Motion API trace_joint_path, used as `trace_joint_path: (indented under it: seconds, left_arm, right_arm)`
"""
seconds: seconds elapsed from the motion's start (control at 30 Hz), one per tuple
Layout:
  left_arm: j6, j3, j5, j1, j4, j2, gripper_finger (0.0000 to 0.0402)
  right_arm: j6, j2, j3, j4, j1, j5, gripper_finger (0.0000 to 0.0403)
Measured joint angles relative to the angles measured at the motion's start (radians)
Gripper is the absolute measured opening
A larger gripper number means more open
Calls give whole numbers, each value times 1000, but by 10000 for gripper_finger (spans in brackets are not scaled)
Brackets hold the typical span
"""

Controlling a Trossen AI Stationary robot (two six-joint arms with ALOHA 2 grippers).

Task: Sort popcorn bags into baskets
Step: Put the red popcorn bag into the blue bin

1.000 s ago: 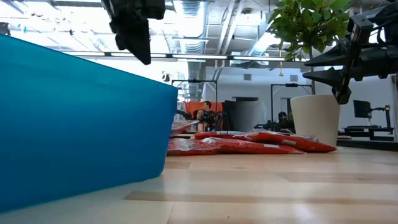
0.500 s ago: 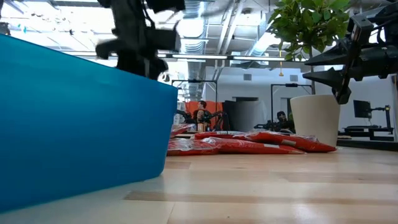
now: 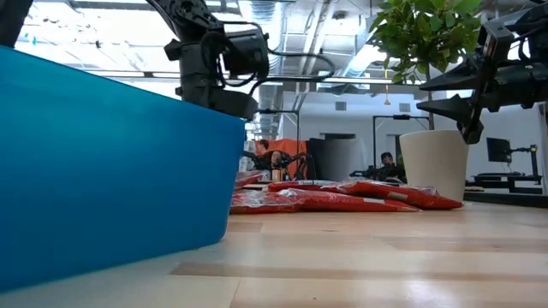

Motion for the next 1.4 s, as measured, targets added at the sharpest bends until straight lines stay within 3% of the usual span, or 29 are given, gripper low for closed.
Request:
trace_joint_path:
  seconds: [0.2,0.4,0.63,0.83,1.07,1.27,1.4]
  left_arm:
    - [82,5,39,-4,3,43,125]
    - [38,10,18,-4,-22,57,16]
    - [-103,114,-29,-5,-117,64,3]
    - [-381,318,-49,-10,-296,63,1]
    - [-860,553,-38,-84,-600,47,0]
    - [-1273,595,-44,-248,-706,-50,0]
    - [-1578,586,-115,-397,-709,-107,0]
  right_arm:
    - [0,9,0,0,0,0,174]
    - [1,21,0,1,0,0,168]
    - [1,29,0,1,0,0,164]
    - [1,30,0,0,0,0,167]
    - [1,29,0,1,0,1,160]
    - [1,29,0,1,0,1,161]
    - [1,29,0,0,0,0,164]
